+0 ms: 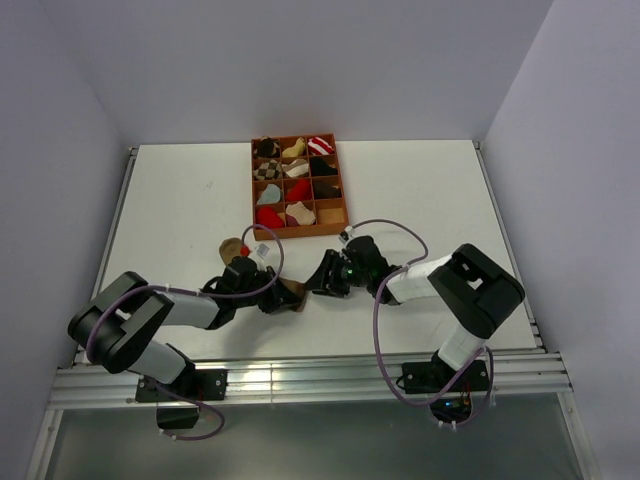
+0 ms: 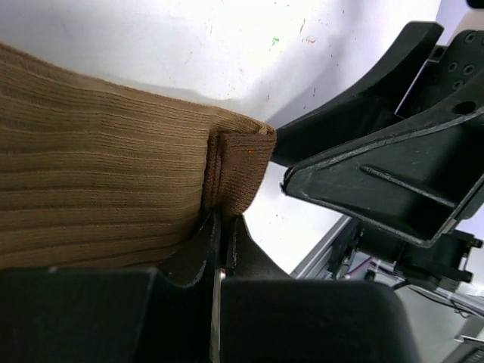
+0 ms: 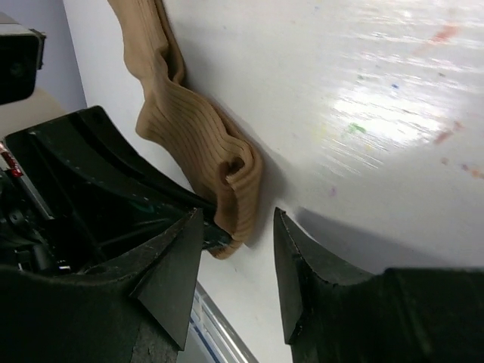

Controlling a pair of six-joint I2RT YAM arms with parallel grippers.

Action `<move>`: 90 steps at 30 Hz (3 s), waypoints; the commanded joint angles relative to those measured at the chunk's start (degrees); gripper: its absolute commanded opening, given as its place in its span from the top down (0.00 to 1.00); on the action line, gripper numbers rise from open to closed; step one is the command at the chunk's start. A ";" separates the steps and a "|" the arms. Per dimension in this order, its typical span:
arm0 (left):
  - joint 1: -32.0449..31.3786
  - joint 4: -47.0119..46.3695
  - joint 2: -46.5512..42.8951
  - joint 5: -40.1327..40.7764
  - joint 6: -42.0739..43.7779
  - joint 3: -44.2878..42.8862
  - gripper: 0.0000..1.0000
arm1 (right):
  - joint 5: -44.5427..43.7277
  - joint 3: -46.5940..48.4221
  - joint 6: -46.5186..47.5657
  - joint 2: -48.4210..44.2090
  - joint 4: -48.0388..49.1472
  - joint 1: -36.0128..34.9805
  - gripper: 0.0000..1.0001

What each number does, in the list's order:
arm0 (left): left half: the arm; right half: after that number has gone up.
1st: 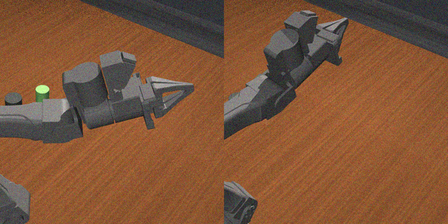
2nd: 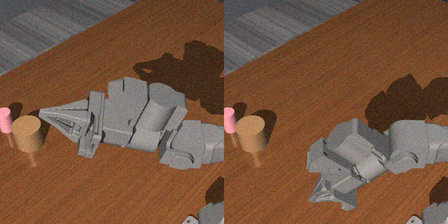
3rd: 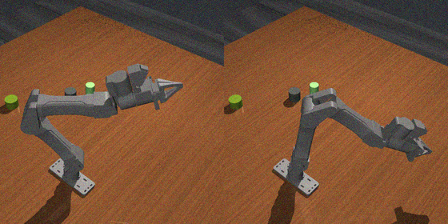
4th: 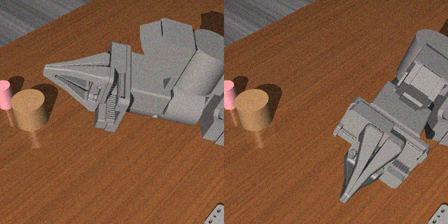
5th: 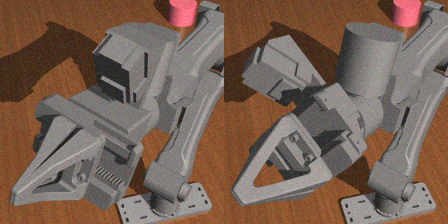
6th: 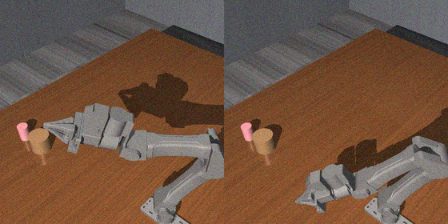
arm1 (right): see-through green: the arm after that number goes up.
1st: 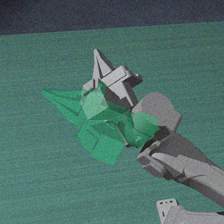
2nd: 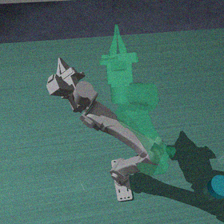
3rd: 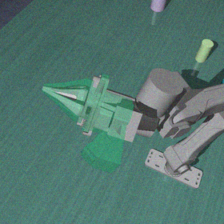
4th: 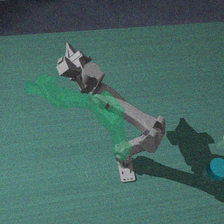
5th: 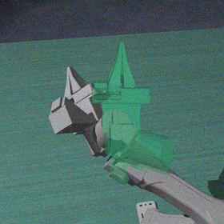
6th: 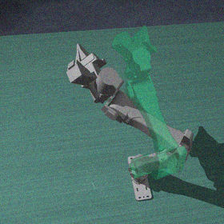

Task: Roll the socks
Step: Roll the sock at the center of the board.

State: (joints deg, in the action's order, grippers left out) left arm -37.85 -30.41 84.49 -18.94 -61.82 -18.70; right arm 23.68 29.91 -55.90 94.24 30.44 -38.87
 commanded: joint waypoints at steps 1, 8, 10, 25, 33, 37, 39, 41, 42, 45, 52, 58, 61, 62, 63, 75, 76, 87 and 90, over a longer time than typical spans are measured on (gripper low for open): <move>0.49 -2.72 1.73 -2.77 -1.37 1.21 1.00 | -0.91 4.19 1.23 0.68 -1.68 -1.20 0.51; 2.33 -6.75 2.70 -3.91 -3.21 3.49 1.00 | -2.41 6.91 1.14 1.39 -6.35 -1.73 0.53; 3.04 -8.25 3.22 -4.52 -4.35 4.63 1.00 | -2.41 6.91 0.97 1.74 -7.14 -1.91 0.53; 7.17 -14.50 7.45 -8.04 -7.44 5.78 1.00 | -0.39 7.70 -0.53 4.38 -6.25 -2.96 0.53; 7.17 -10.11 5.25 -6.38 -5.07 4.29 1.00 | -8.28 13.76 1.84 3.41 -20.03 -4.72 0.55; 7.17 -9.93 5.16 -6.29 -4.89 4.02 1.00 | -11.46 18.68 2.81 5.51 -27.42 -5.51 0.59; 7.17 -10.01 5.25 -6.20 -4.80 4.11 1.00 | -12.25 21.58 3.34 6.48 -29.90 -6.12 0.60; 7.17 -10.28 5.16 -6.37 -4.89 4.20 1.00 | -13.22 24.21 3.69 7.98 -33.06 -6.48 0.62; 7.17 -10.28 5.16 -6.20 -4.89 4.28 1.00 | -13.57 25.10 3.87 8.33 -34.20 -6.65 0.63; 7.17 -10.46 4.99 -6.37 -4.97 4.28 1.00 | -15.42 28.79 4.48 10.52 -41.22 -7.36 0.67; 7.17 -10.72 4.55 -6.11 -5.68 4.55 1.00 | -22.96 38.62 6.94 13.95 -56.96 -8.76 0.97; 7.17 -10.90 4.98 -6.81 -6.56 4.11 1.00 | -27.20 48.82 8.79 19.57 -69.72 -9.38 1.00; 7.26 -9.40 4.98 -6.11 -6.82 4.02 1.00 | -25.44 50.77 8.79 21.07 -70.43 -9.55 1.00; 7.26 -9.14 4.98 -5.94 -6.91 4.11 1.00 | -24.92 50.86 8.79 21.16 -70.08 -9.73 1.00; 7.35 -9.14 4.90 -5.93 -7.34 4.54 1.00 | -24.13 50.77 8.70 21.16 -69.38 -9.82 0.96; 9.45 -9.75 3.84 -6.02 -9.72 7.36 1.00 | -9.72 21.11 4.75 -0.87 -24.09 -7.63 0.52; 9.54 -9.84 3.84 -6.20 -9.81 7.36 1.00 | -8.84 18.89 4.57 -1.68 -21.41 -6.75 0.51; 10.42 -13.62 3.31 -6.55 -12.36 9.64 1.00 | -1.62 3.23 -0.17 1.21 7.25 -5.78 0.52; 10.51 -14.76 4.02 -6.99 -12.80 10.00 1.00 | -1.18 3.05 -0.88 3.49 10.60 -5.78 0.52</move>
State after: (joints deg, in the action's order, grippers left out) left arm -27.75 -45.17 87.94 -27.11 -74.41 -10.11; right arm 21.10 33.21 -55.35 96.40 30.50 -44.69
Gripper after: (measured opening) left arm 0.034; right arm 0.482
